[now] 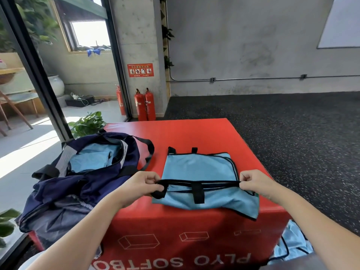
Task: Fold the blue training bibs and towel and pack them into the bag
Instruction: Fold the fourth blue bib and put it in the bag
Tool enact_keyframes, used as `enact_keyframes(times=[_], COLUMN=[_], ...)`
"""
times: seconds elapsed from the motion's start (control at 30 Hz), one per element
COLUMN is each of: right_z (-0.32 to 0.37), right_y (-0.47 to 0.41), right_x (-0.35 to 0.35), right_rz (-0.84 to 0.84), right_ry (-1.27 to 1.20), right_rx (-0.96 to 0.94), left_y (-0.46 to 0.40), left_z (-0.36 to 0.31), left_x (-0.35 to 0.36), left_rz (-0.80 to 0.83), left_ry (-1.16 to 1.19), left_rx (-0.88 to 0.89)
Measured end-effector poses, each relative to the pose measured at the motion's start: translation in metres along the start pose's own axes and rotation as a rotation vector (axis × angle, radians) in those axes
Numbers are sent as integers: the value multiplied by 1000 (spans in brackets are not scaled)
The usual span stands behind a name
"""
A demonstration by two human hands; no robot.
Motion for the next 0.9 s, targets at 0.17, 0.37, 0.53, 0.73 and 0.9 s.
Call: enact_keyframes(times=[0.17,0.37,0.53,0.73,0.9], right_z=[-3,-21,-34,-43,-48], right_y=[-14,-55,-91,-127,-145], right_x=[-6,-11,-12,-11,2], right_rz=[-19,-50,-58,-70,-35], right_ry=[-111,-75,-35,72,544], right_rx=[9,55,106,182,179], left_y=[-13,-64,-109,-146,-159], left_z=[-6,2,11,32,46], left_x=[-4,-7,-14,-30,-35], left_rz=[-70,-233,-282,-320,-425], left_ry=[47,-50,-94,-163,-434], left_rx=[2,-17,-61,-165,-187])
Point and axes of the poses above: each hand's wrist, its own y-axis away from the middle knuckle, its own x-axis out of the palm, z = x × y, the point moved 3 cm from there along -y, towards the middle knuckle, and after that the axes turned 14 degrees about y, right-handed, at the moved point
